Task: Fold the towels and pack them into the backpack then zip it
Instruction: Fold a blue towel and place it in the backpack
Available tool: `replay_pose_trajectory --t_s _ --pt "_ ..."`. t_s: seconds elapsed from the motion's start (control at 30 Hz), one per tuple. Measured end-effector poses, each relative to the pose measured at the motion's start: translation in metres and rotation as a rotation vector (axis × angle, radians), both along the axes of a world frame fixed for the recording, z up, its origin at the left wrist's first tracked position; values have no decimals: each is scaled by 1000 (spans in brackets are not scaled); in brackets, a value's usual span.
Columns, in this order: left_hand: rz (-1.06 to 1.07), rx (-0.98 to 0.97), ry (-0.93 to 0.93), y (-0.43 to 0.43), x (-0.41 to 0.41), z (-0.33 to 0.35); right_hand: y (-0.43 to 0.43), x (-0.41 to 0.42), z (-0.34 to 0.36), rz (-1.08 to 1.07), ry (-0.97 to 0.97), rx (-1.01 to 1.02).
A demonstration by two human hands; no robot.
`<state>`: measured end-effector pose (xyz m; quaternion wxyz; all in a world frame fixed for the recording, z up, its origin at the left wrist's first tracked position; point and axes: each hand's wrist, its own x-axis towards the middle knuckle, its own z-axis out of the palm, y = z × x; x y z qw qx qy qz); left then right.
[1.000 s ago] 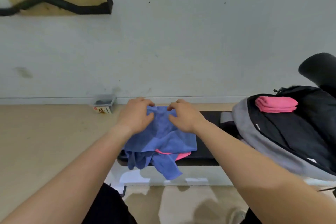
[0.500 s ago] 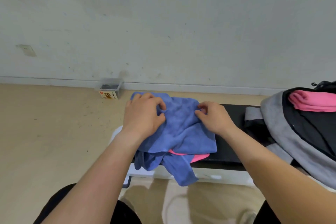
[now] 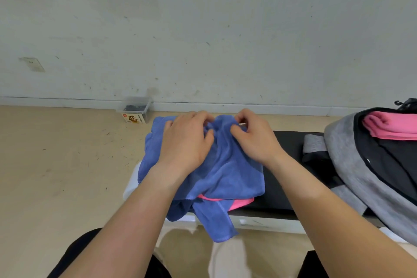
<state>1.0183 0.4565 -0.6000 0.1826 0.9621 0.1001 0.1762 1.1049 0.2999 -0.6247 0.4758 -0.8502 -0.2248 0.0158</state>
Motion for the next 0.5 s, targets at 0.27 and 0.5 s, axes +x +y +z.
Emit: replay_pose_trajectory --t_s 0.27,0.5 --pt "-261 -96 -2 1 10 13 -10 -23 18 233 -86 111" --pt "-279 16 205 0 -4 18 -22 -25 13 20 -91 -96"
